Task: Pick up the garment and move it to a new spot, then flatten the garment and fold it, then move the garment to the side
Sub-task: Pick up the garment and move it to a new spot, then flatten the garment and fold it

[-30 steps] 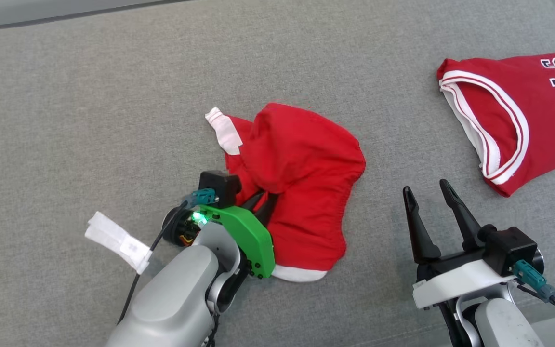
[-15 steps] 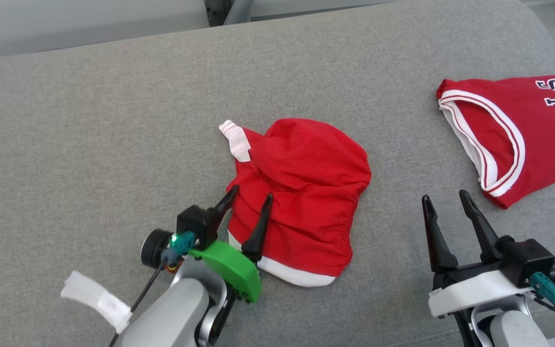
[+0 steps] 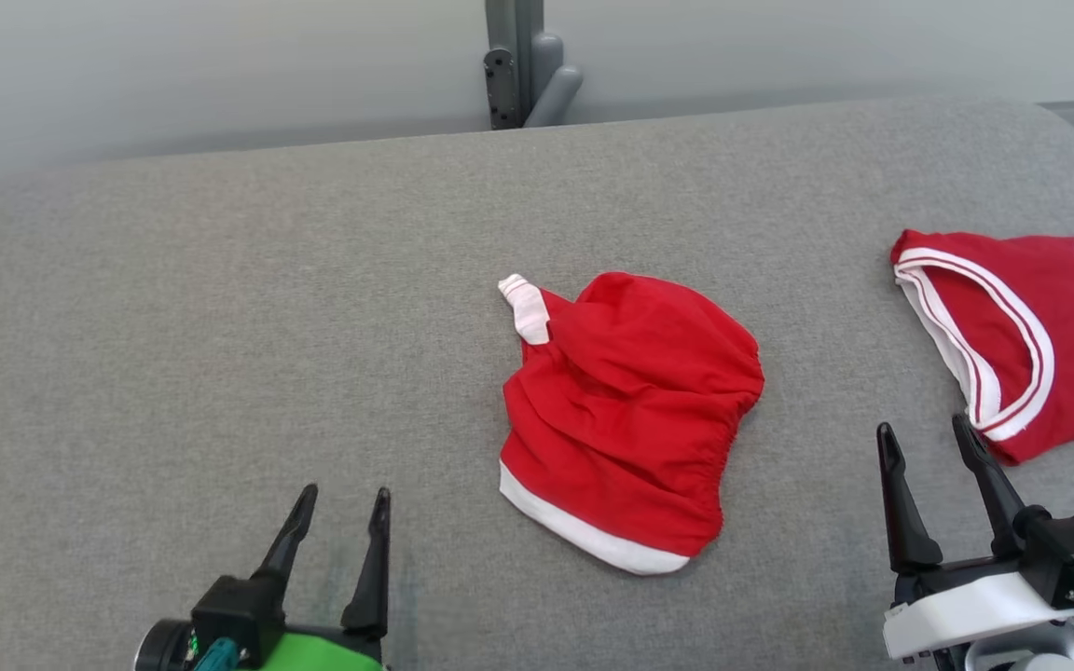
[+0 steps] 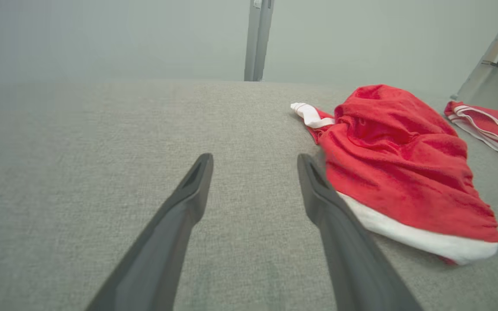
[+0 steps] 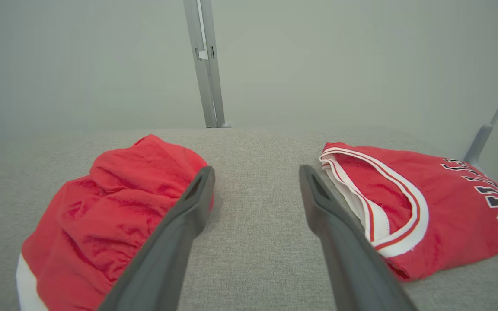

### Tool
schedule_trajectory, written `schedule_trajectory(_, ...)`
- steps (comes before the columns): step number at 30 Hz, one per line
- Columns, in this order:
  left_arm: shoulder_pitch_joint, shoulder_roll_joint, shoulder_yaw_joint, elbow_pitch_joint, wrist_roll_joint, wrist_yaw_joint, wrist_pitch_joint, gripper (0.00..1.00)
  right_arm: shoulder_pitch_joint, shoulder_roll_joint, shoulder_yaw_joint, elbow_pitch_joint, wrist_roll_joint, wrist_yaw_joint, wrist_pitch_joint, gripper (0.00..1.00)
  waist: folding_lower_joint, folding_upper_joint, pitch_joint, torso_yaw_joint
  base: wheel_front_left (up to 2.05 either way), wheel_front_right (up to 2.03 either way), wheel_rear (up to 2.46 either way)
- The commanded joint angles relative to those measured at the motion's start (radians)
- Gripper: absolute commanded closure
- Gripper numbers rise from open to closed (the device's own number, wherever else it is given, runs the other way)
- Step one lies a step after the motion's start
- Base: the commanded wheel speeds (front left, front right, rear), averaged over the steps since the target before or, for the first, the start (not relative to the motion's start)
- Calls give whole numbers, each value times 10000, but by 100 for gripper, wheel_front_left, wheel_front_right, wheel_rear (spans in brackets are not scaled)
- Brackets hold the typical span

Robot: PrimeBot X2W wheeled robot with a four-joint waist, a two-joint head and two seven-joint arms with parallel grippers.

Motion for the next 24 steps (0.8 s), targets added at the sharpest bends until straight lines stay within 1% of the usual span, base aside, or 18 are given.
schedule_trajectory(1, 418, -134, 350, -58, 139, -154, -22, 0, 200, -36, -63, -33, -74, -4, -1, 0, 0, 50, -406, 461, 0, 0, 0)
schedule_trajectory(5, 1228, -530, 1605, -66, 594, -747, -25, 0, 400, -53, -147, -24, -113, -4, -1, 0, 0, 50, -602, 731, 0, 0, 0)
schedule_trajectory(9, 1680, -992, 2560, 51, 1046, -1350, -25, 0, 632, -70, -247, -25, -244, -4, -1, 0, 0, 50, -780, 932, 0, 0, 0)
schedule_trajectory(14, 1838, -1452, 3271, 108, 1580, -2105, -26, 0, 808, -57, -416, 142, -348, -4, -1, 0, 0, 50, -869, 1075, 0, 0, 0)
schedule_trajectory(18, 1719, -1691, 3495, 146, 1854, -2405, -25, 0, 815, -42, -428, 261, -378, -4, -1, 0, 0, 50, -870, 1078, 0, 0, 0)
schedule_trajectory(24, 1780, -1897, 3786, 193, 2009, -2566, -26, 0, 791, -26, -373, 338, -338, -4, -1, 0, 0, 50, -937, 924, 0, 0, 0)
